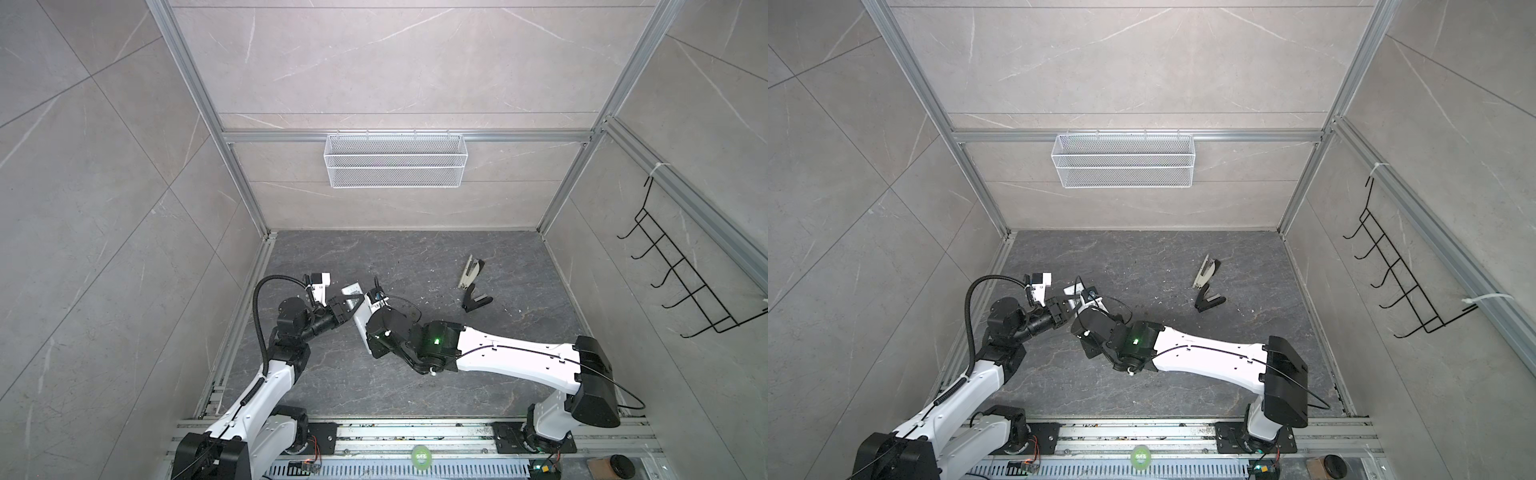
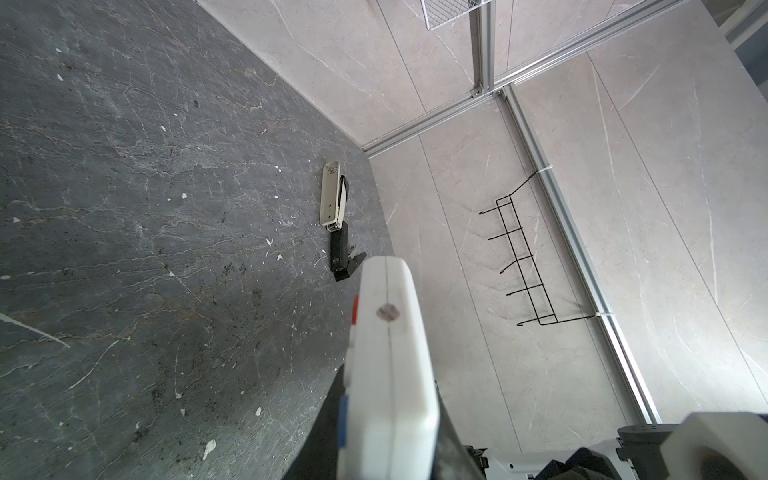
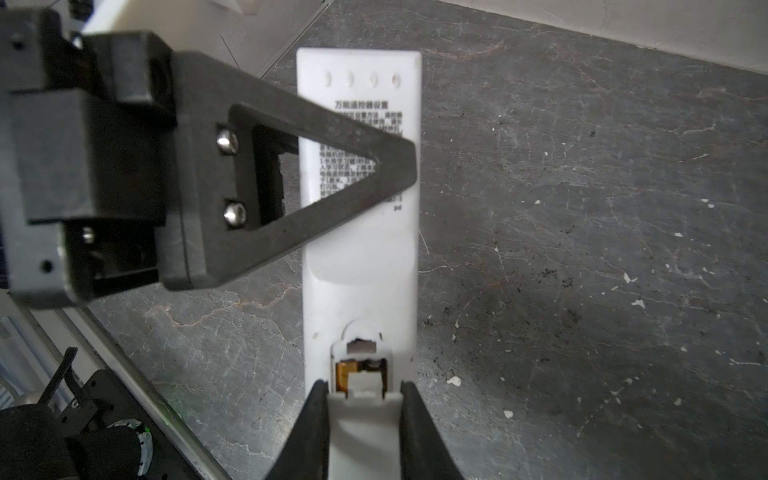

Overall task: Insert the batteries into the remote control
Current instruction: 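Lower the cover onto the battery compartment of the remote held by the left gripper, then open the right gripper and press the cover shut over the batteries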

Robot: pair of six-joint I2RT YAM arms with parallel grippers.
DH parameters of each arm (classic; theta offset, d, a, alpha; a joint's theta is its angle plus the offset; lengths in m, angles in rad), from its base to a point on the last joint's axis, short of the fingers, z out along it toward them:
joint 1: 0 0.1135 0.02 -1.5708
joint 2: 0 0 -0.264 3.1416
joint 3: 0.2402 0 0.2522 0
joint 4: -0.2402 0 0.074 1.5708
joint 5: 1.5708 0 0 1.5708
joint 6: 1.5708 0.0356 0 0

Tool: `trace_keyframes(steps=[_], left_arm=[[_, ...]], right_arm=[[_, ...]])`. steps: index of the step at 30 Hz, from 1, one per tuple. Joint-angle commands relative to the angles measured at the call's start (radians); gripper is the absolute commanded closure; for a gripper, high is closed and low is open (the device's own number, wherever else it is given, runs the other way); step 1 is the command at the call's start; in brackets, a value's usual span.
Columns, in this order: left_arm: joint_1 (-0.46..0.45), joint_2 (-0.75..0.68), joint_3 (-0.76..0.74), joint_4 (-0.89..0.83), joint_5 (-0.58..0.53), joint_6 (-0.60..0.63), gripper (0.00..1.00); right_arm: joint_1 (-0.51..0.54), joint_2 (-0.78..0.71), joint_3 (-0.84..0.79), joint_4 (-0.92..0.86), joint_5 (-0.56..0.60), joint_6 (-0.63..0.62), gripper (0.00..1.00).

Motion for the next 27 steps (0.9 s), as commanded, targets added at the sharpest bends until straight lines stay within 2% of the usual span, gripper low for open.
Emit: trace_keyframes(steps=[1,7,15,23,27], left_arm=[[-0.003,-0.029,0.027,0.053,0.018,-0.013,1.00],[-0.003,-0.031,0.026,0.051,0.018,-0.013,1.00],[-0.003,-0.037,0.025,0.051,0.022,-0.013,1.00],[-0.003,-0.031,0.025,0.064,0.037,-0.020,1.00],[-0.003,-0.032,0.025,0.065,0.037,-0.020,1.00]], right_arm=[[0.006,0.022,-0.026,-0.007,0.007,0.026,0.94],[0.006,0.019,-0.035,-0.001,0.011,0.037,0.87],[0.005,0.013,-0.037,0.007,0.011,0.043,0.69],[0.006,-0.004,-0.040,0.014,0.014,0.044,0.45],[0.006,-0.017,-0.029,0.012,0.013,0.036,0.37]])
